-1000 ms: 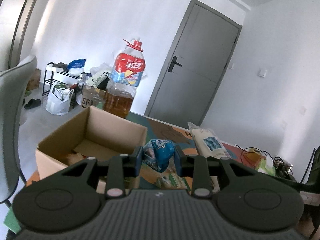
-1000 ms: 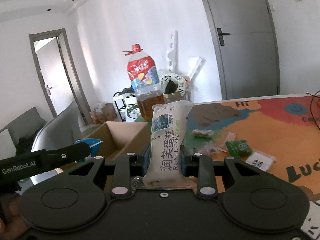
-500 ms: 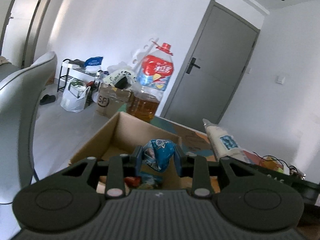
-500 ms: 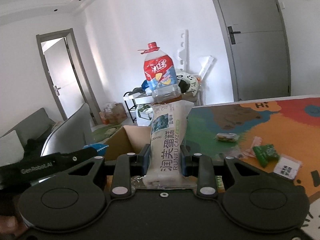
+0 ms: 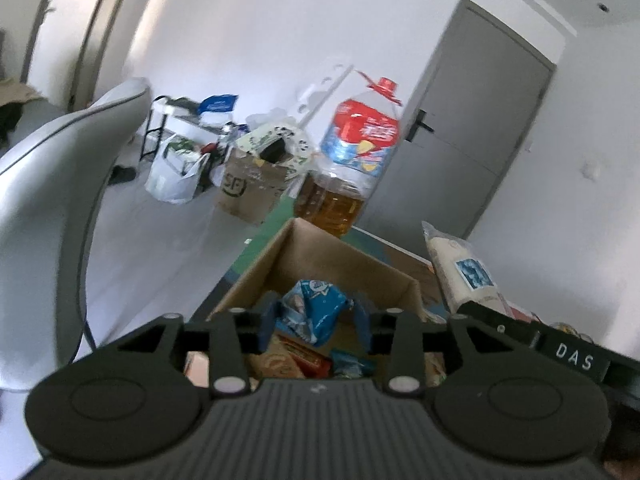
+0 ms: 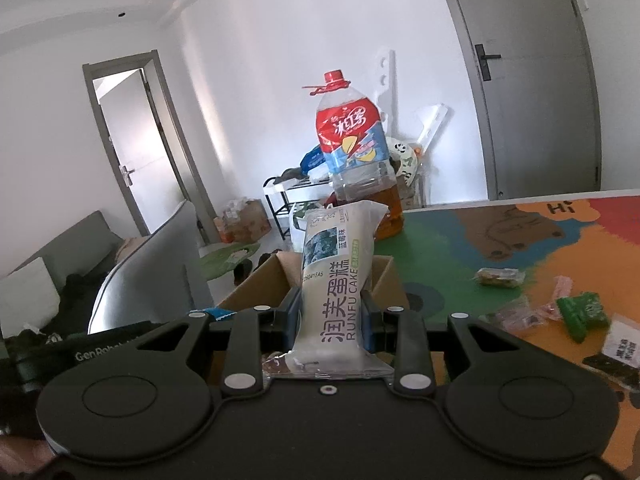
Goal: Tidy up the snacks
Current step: 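Open the left tool inside the box while the right tool releases the cake packet, then move both tools back from the box to the remaining snacks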
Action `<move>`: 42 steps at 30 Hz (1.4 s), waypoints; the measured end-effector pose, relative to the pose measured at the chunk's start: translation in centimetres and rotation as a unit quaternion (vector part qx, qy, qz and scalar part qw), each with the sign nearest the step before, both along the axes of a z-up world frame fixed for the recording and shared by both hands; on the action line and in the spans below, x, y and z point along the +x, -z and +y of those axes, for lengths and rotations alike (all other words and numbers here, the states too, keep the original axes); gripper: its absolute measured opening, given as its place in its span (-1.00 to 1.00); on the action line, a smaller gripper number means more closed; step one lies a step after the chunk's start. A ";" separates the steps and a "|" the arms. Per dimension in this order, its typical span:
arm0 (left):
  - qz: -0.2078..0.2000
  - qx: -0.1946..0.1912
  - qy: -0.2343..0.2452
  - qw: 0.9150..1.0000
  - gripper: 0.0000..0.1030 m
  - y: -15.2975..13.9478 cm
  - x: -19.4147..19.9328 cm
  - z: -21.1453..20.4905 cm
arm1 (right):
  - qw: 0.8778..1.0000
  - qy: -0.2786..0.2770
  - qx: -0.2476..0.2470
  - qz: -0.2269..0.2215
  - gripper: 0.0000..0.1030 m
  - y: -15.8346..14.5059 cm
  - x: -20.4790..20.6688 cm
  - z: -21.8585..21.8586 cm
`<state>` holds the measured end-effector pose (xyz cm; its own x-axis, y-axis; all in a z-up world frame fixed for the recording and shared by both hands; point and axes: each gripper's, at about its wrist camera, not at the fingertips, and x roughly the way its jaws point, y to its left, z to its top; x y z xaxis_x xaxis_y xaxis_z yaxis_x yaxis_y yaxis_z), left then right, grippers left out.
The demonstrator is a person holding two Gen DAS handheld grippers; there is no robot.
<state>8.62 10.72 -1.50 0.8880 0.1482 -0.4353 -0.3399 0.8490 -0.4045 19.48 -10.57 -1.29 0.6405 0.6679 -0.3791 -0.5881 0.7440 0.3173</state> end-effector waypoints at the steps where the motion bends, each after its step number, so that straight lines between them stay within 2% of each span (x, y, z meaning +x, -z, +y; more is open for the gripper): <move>1: -0.002 -0.002 -0.006 1.000 -0.11 0.0 -0.1 0.3 | 1.000 -0.001 0.000 0.001 -0.41 0.0 0.0 0.2; 12: -0.010 -0.018 -0.023 1.000 -0.09 0.0 -1.7 1.9 | 1.000 -0.008 -0.010 0.012 -0.39 0.4 0.4 3.3; 14: -0.010 -0.020 -0.027 0.999 -0.06 0.1 -2.0 2.2 | 1.000 -0.007 -0.007 0.014 -0.31 0.4 0.6 3.6; 17: -0.007 -0.021 -0.031 0.999 0.08 0.2 -2.4 2.3 | 1.000 -0.011 -0.013 0.004 -0.06 0.4 0.4 4.0; 21: -0.007 -0.021 -0.029 0.999 0.16 0.1 -2.3 2.0 | 1.000 -0.009 -0.019 0.002 0.08 0.3 -0.1 3.5; 25: -0.007 -0.015 -0.025 1.000 0.37 0.1 -2.3 1.3 | 1.000 -0.003 -0.022 -0.008 0.35 0.1 -0.8 2.0; 35: 0.000 -0.002 -0.010 1.000 0.70 -0.1 -1.8 -1.1 | 0.999 0.018 -0.025 -0.008 0.66 0.0 -1.4 -2.5; 42: 0.004 0.011 0.006 1.000 0.77 -0.2 -1.6 -3.3 | 0.999 0.035 -0.029 -0.001 0.90 0.1 -1.4 -5.1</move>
<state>7.03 7.44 -1.29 0.8864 0.1474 -0.4389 -0.3330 0.8616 -0.3831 18.08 -15.70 -1.40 0.6856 0.5981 -0.4150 -0.5345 0.8006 0.2709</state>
